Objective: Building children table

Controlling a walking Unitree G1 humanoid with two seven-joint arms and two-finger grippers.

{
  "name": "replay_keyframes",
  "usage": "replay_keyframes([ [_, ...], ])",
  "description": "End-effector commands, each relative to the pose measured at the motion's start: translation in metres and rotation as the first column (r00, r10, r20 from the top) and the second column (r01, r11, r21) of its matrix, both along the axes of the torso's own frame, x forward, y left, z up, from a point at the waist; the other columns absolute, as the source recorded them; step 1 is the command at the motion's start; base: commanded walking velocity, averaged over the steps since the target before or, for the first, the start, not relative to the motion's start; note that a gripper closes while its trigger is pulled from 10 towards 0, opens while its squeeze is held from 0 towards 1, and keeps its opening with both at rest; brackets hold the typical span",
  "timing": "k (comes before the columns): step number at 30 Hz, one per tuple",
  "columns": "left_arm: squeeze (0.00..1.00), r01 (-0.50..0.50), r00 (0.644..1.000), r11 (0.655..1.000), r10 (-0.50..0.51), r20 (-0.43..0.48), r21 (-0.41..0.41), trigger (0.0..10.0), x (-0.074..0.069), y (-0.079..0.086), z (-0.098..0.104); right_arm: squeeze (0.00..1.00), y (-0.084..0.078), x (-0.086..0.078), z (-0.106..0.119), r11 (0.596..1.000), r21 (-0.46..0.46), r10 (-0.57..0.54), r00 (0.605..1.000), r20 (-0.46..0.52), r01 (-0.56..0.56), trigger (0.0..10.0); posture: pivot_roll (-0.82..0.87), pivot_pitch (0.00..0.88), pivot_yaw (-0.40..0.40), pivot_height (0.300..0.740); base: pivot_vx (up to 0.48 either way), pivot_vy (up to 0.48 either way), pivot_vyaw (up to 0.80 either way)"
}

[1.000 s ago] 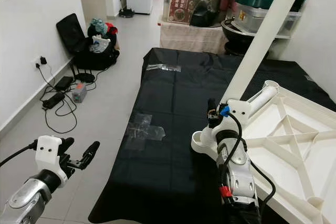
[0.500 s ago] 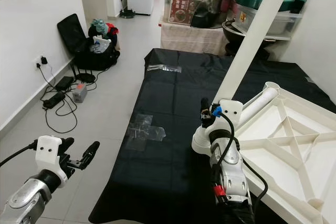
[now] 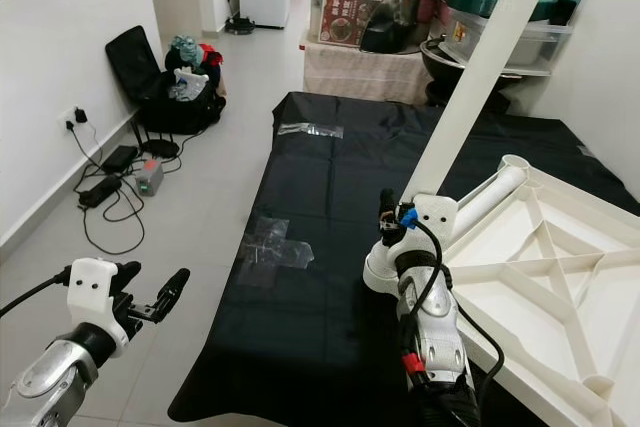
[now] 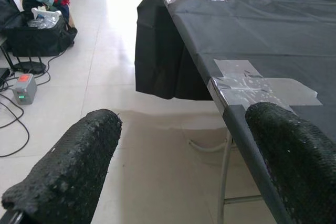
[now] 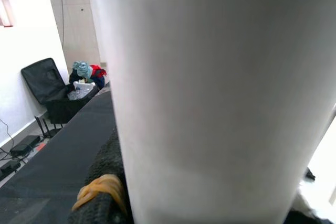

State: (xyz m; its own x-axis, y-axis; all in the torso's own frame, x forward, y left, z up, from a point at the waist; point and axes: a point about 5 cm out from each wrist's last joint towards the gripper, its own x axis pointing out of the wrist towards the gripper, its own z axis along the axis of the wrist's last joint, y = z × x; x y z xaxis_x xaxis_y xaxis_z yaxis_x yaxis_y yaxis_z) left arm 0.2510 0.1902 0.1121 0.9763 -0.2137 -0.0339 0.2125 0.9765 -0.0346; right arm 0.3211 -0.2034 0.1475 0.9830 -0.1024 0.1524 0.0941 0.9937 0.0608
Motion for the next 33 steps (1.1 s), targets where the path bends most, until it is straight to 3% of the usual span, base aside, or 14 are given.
replay_keyframes([
  [1,0.0,0.005,1.0,1.0,-0.004,-0.021,0.015,10.0,-0.001,0.0,-0.006,0.0,-0.004,-0.005,-0.027,1.0,0.009,-0.002,0.992,-0.123,0.003,10.0,0.15,0.0,-0.083,0.74,0.0,0.0,0.0],
  [2,0.0,0.005,1.0,1.0,-0.004,-0.021,0.015,10.0,-0.001,0.0,-0.006,0.0,-0.004,-0.005,-0.027,1.0,0.009,-0.002,0.992,-0.123,0.003,10.0,0.15,0.0,-0.083,0.74,0.0,0.0,0.0],
  [4,0.0,0.009,1.0,1.0,-0.009,-0.024,0.017,10.0,-0.001,0.001,-0.005,0.0,0.007,-0.007,-0.029,0.987,0.044,0.157,0.982,-0.109,-0.153,10.0,0.15,0.0,-0.078,0.74,0.0,0.0,0.0],
  [7,0.0,0.017,0.999,1.0,-0.016,-0.029,0.019,10.0,-0.001,0.001,-0.006,0.0,0.029,-0.015,-0.026,0.92,0.031,0.391,0.915,-0.094,-0.39,10.0,0.14,0.0,-0.076,0.74,0.0,0.0,0.0],
  [11,0.0,0.018,0.999,1.0,-0.017,-0.03,0.019,10.0,0.0,0.001,-0.006,0.0,0.035,-0.017,-0.025,0.894,0.026,0.448,0.888,-0.101,-0.448,10.0,0.14,0.0,-0.076,0.74,0.0,0.0,0.0],
  [13,0.0,0.023,0.999,1.0,-0.022,-0.034,0.014,10.0,-0.001,-0.001,-0.007,0.0,0.051,-0.027,-0.028,0.801,0.017,0.595,0.793,-0.134,-0.598,10.0,0.15,0.0,-0.082,0.74,0.0,0.0,0.0],
  [14,0.0,0.023,0.999,1.0,-0.022,-0.034,0.014,10.0,-0.001,-0.001,-0.007,0.0,0.051,-0.027,-0.028,0.801,0.017,0.595,0.793,-0.134,-0.598,10.0,0.15,0.0,-0.082,0.74,0.0,0.0,0.0],
  [15,0.0,0.026,0.999,1.0,-0.025,-0.039,0.012,10.0,-0.002,-0.002,-0.008,0.0,0.06,-0.035,-0.031,0.739,0.021,0.668,0.727,-0.158,-0.674,10.0,0.15,0.0,-0.085,0.74,0.0,0.0,0.0],
  [20,0.0,0.026,0.999,1.0,-0.026,-0.043,0.011,10.0,-0.002,-0.002,-0.009,0.0,0.062,-0.037,-0.033,0.716,0.024,0.692,0.703,-0.164,-0.698,10.0,0.15,0.0,-0.085,0.74,0.0,0.0,0.0],
  [23,0.0,0.027,0.999,1.0,-0.027,-0.047,0.012,10.0,-0.002,-0.001,-0.009,0.0,0.066,-0.043,-0.035,0.667,0.022,0.736,0.653,-0.177,-0.745,10.0,0.15,0.0,-0.084,0.74,0.0,0.0,0.0],
  [26,0.0,0.032,0.998,0.999,-0.031,-0.052,0.011,10.0,-0.001,-0.001,-0.009,0.0,0.076,-0.055,-0.022,0.536,0.03,0.838,0.528,-0.137,-0.844,10.0,0.14,0.0,-0.082,0.74,0.0,0.0,0.0],
  [27,0.0,0.032,0.998,0.999,-0.031,-0.052,0.011,10.0,-0.001,-0.001,-0.009,0.0,0.076,-0.055,-0.022,0.536,0.03,0.838,0.528,-0.137,-0.844,10.0,0.14,0.0,-0.082,0.74,0.0,0.0,0.0],
  [29,0.0,0.036,0.998,0.999,-0.035,-0.056,0.009,10.0,-0.001,-0.002,-0.01,0.0,0.082,-0.062,-0.013,0.453,0.034,0.887,0.447,-0.115,-0.891,10.0,0.14,0.0,-0.084,0.74,0.0,0.0,0.0],
  [33,0.0,0.04,0.997,0.999,-0.039,-0.059,0.006,10.0,-0.001,-0.003,-0.011,0.0,0.086,-0.067,-0.009,0.382,0.032,0.92,0.376,-0.112,-0.924,10.0,0.14,0.0,-0.087,0.74,0.0,0.0,0.0],
])
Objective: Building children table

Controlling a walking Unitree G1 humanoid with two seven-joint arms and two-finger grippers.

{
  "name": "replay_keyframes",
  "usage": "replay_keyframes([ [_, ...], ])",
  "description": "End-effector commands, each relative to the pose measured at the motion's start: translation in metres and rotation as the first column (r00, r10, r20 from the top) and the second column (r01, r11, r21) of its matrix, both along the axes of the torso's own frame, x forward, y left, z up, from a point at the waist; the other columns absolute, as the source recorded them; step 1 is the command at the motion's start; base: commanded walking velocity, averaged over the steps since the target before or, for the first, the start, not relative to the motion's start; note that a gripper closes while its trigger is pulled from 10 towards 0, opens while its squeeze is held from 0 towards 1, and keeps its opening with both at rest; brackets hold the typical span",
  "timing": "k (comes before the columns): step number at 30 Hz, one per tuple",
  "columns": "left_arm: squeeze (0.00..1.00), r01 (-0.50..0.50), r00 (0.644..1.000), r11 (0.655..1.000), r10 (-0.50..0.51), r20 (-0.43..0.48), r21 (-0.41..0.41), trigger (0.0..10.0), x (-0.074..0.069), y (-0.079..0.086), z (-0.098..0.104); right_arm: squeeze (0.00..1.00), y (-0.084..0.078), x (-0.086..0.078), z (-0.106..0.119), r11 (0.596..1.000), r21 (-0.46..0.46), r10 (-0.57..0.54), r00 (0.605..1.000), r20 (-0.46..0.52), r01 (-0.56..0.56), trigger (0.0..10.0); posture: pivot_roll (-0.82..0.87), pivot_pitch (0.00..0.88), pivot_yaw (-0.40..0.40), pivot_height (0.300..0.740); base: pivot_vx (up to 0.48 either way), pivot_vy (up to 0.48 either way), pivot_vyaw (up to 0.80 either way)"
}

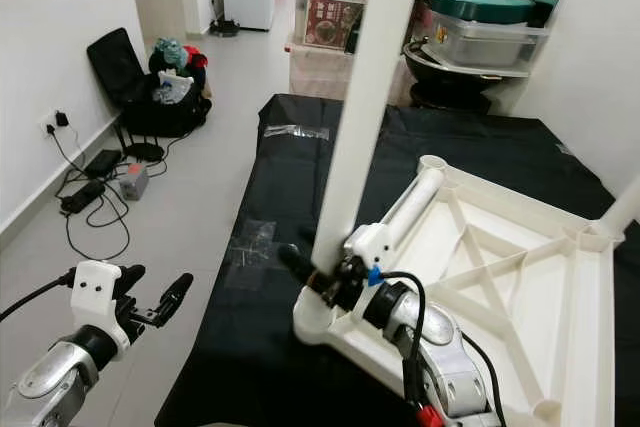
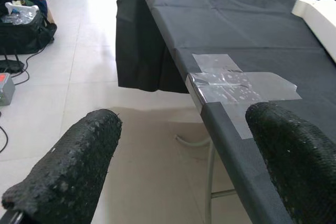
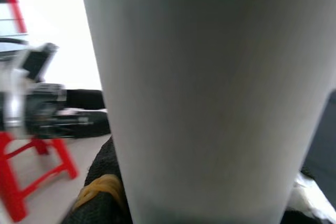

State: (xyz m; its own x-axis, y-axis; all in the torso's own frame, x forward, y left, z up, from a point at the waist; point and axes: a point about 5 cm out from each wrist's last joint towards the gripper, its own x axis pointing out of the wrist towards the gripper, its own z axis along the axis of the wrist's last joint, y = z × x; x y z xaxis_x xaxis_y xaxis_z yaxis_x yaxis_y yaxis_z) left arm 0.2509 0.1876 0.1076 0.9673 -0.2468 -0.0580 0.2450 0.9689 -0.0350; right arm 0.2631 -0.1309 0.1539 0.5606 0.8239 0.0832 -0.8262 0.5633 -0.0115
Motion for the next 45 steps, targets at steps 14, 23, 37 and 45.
replay_keyframes([
  [14,0.0,0.002,0.999,1.0,-0.002,-0.046,-0.001,10.0,-0.004,-0.002,-0.01,0.0,0.021,-0.018,-0.014,0.975,0.004,0.223,0.967,-0.121,-0.224,10.0,0.15,0.0,-0.096,0.74,0.0,0.0,0.0],
  [23,0.0,0.0,0.999,1.0,-0.001,-0.052,-0.012,10.0,-0.004,-0.001,-0.01,0.0,0.023,-0.021,-0.005,0.961,0.063,0.275,0.958,-0.086,-0.27,10.0,0.15,0.0,-0.095,0.74,0.0,0.0,0.0],
  [37,0.0,-0.002,0.999,1.0,0.002,-0.044,-0.009,10.0,-0.003,-0.001,-0.008,0.0,0.024,0.006,0.002,0.996,0.072,-0.047,0.997,-0.063,0.052,10.0,0.15,0.0,-0.096,0.74,0.0,0.0,0.0],
  [45,0.0,-0.011,0.999,1.0,0.011,-0.039,-0.005,10.0,-0.001,0.0,-0.009,0.0,-0.01,0.013,-0.03,0.794,-0.269,-0.565,0.825,0.008,0.546,10.0,0.13,0.0,-0.091,0.74,0.0,0.0,0.0],
])
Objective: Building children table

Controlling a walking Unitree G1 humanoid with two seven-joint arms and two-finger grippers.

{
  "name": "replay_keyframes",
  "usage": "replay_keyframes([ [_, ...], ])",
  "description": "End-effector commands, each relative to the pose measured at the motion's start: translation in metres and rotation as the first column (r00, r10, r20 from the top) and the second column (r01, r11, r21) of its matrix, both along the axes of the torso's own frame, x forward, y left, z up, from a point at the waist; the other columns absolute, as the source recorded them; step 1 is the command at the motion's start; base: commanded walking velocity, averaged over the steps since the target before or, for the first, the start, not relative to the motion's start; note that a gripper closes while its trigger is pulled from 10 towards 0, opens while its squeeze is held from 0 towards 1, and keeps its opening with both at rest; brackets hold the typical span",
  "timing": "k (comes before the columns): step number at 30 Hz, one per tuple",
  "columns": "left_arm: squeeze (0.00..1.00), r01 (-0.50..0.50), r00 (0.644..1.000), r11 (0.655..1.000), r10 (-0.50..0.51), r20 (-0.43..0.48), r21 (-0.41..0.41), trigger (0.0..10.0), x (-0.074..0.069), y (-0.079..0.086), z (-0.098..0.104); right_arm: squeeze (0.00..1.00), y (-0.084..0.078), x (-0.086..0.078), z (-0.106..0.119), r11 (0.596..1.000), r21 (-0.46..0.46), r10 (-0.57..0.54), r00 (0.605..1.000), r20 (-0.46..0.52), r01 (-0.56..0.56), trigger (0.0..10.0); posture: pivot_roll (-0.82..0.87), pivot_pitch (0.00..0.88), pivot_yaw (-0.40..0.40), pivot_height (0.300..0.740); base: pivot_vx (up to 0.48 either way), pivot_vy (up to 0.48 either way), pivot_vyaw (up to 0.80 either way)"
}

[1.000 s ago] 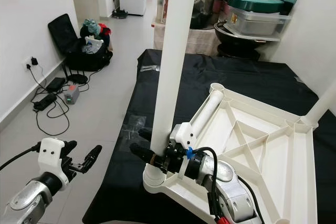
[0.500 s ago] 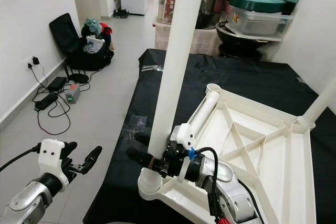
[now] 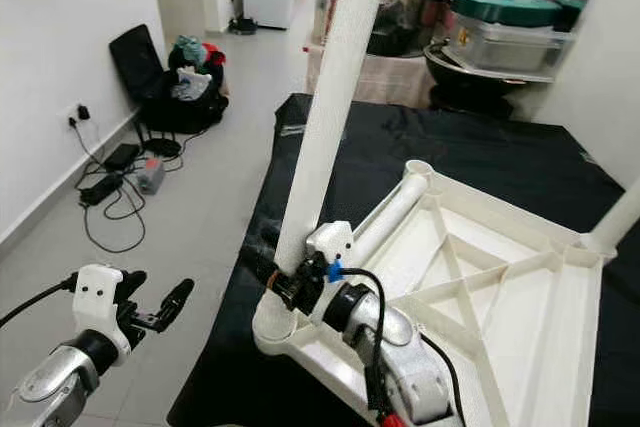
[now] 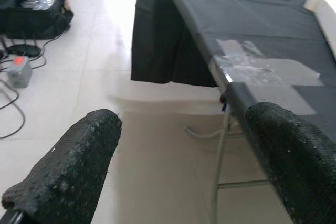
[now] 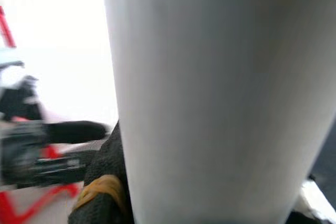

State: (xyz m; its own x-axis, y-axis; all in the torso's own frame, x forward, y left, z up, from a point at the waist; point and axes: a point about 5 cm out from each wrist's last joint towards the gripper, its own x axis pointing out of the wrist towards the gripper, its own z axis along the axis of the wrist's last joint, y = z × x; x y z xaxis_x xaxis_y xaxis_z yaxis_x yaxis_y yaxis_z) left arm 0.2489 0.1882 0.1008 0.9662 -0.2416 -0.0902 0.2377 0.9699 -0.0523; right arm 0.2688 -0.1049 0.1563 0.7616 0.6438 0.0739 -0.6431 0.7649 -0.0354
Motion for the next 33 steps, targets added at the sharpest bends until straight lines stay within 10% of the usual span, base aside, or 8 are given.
replay_keyframes([
  [1,0.0,-0.005,1.0,1.0,0.005,-0.004,0.004,10.0,0.001,-0.001,-0.002,0.0,-0.036,0.007,-0.032,0.922,-0.237,-0.331,0.941,-0.073,0.307,10.0,0.13,0.0,-0.091,0.74,0.0,0.0,0.0],
  [5,0.0,-0.016,1.0,1.0,0.016,0.003,0.008,10.0,0.003,0.0,-0.002,0.0,-0.093,0.004,-0.051,0.572,-0.407,-0.781,0.624,-0.005,0.712,10.0,0.13,0.0,-0.091,0.74,0.0,0.0,0.0],
  [17,0.0,-0.017,1.0,1.0,0.017,-0.001,0.003,10.0,0.004,0.0,-0.004,0.0,-0.123,-0.005,-0.076,0.32,-0.229,-0.887,0.207,-0.412,0.919,10.0,0.13,0.0,-0.095,0.74,0.0,0.0,0.0],
  [22,0.0,-0.019,1.0,1.0,0.019,-0.001,0.002,10.0,0.004,0.0,-0.004,0.0,-0.117,0.0,-0.07,0.315,-0.149,-0.859,0.215,-0.465,0.937,10.0,0.13,0.0,-0.095,0.74,0.0,0.0,0.0],
  [24,0.0,-0.02,1.0,1.0,0.02,-0.002,0.002,10.0,0.003,0.001,-0.005,0.0,-0.097,0.018,-0.044,0.45,0.08,-0.775,0.433,-0.461,0.89,10.0,0.13,0.0,-0.092,0.74,0.0,0.0,0.0],
  [26,0.0,-0.02,1.0,1.0,0.02,-0.002,0.002,10.0,0.003,0.001,-0.005,0.0,-0.097,0.018,-0.044,0.45,0.08,-0.775,0.433,-0.461,0.89,10.0,0.13,0.0,-0.092,0.74,0.0,0.0,0.0],
  [29,0.0,-0.015,1.0,1.0,0.015,-0.001,0.002,10.0,0.004,0.0,-0.005,0.0,-0.067,0.032,0.0,0.659,0.341,-0.586,0.742,-0.325,0.67,10.0,0.13,0.0,-0.092,0.74,0.0,0.0,0.0],
  [33,0.0,-0.014,1.0,1.0,0.014,0.001,0.001,10.0,0.005,0.0,-0.004,0.0,-0.056,0.034,0.016,0.721,0.407,-0.501,0.827,-0.254,0.561,10.0,0.13,0.0,-0.092,0.74,0.0,0.0,0.0],
])
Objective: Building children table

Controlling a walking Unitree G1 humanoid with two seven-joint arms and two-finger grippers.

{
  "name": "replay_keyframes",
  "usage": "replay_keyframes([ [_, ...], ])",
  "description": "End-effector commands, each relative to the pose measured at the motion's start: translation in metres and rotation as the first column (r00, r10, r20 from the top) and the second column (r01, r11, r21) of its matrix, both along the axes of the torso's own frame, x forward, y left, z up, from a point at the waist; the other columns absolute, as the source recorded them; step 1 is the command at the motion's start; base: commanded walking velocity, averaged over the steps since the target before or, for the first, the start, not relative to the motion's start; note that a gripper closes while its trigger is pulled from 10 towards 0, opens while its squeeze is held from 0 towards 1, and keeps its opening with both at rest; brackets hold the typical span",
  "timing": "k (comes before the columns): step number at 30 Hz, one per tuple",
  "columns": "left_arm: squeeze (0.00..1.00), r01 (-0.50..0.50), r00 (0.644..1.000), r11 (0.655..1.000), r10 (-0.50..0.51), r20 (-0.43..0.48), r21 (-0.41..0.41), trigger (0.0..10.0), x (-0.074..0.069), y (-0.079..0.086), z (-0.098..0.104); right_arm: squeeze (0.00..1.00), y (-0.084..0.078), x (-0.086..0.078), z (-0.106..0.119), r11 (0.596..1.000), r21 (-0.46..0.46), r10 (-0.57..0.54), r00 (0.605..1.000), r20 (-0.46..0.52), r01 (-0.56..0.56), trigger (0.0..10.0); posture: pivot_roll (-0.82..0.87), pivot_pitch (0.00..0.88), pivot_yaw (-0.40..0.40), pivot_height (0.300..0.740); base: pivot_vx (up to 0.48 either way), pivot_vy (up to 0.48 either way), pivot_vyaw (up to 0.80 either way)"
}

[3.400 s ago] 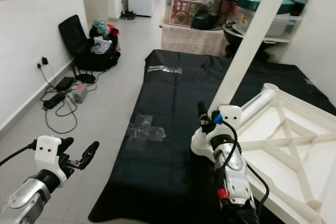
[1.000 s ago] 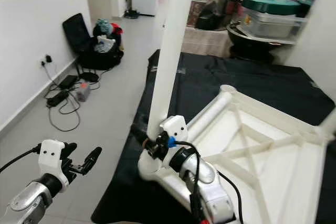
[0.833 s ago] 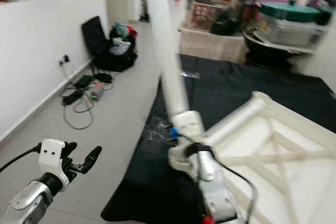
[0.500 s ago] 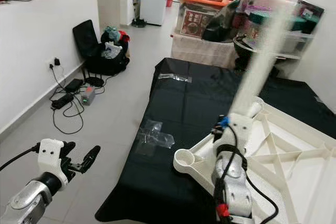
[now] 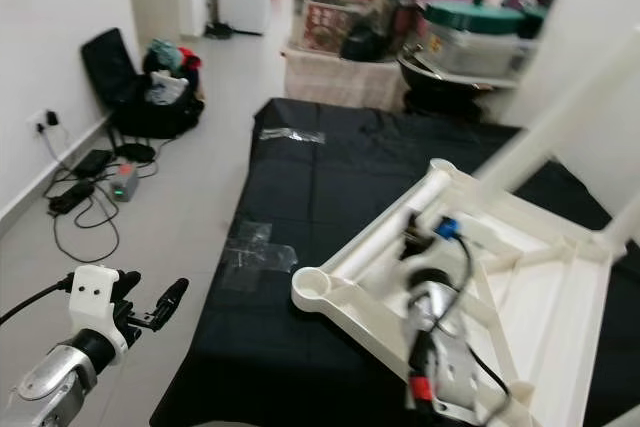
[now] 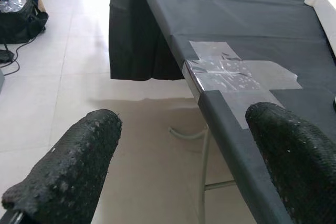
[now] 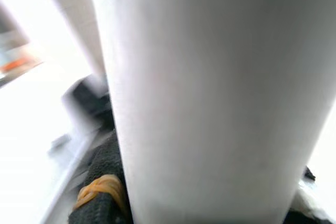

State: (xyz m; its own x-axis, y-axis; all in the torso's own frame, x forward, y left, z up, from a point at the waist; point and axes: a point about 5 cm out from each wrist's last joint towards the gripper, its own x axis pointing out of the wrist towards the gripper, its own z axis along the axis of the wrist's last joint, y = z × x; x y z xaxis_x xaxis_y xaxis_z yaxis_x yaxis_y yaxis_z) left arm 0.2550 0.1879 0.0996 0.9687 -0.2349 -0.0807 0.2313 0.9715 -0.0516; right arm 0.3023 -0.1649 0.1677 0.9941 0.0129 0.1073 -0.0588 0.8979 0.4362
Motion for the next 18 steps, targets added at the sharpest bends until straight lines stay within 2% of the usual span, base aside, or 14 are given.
replay_keyframes([
  [1,0.0,-0.007,1.0,1.0,0.007,-0.008,0.002,10.0,-0.001,0.001,-0.003,0.0,0.008,0.001,0.012,0.997,-0.001,0.077,0.995,0.066,-0.077,10.0,0.13,0.0,-0.094,0.74,0.0,0.0,0.0],
  [5,0.0,-0.009,1.0,1.0,0.009,-0.006,0.001,10.0,0.0,0.001,-0.003,0.0,0.023,-0.001,0.037,0.973,-0.041,0.23,0.951,0.206,-0.226,10.0,0.14,0.0,-0.097,0.74,0.0,0.0,0.0],
  [10,0.0,-0.01,1.0,1.0,0.01,-0.006,0.002,10.0,0.0,0.001,-0.003,0.0,0.028,-0.001,0.034,0.957,-0.099,0.286,0.938,0.197,-0.272,10.0,0.14,0.0,-0.098,0.74,0.0,0.0,0.0],
  [14,0.0,-0.012,1.0,1.0,0.012,-0.005,0.003,10.0,0.0,0.001,-0.003,0.0,0.026,-0.001,0.027,0.949,-0.127,0.309,0.933,0.187,-0.289,10.0,0.14,0.0,-0.097,0.74,0.0,0.0,0.0],
  [18,0.0,-0.008,1.0,1.0,0.008,-0.008,0.004,10.0,0.0,0.001,-0.004,0.0,0.016,-0.001,0.018,0.947,-0.144,0.307,0.938,0.158,-0.286,10.0,0.14,0.0,-0.095,0.74,0.0,0.0,0.0],
])
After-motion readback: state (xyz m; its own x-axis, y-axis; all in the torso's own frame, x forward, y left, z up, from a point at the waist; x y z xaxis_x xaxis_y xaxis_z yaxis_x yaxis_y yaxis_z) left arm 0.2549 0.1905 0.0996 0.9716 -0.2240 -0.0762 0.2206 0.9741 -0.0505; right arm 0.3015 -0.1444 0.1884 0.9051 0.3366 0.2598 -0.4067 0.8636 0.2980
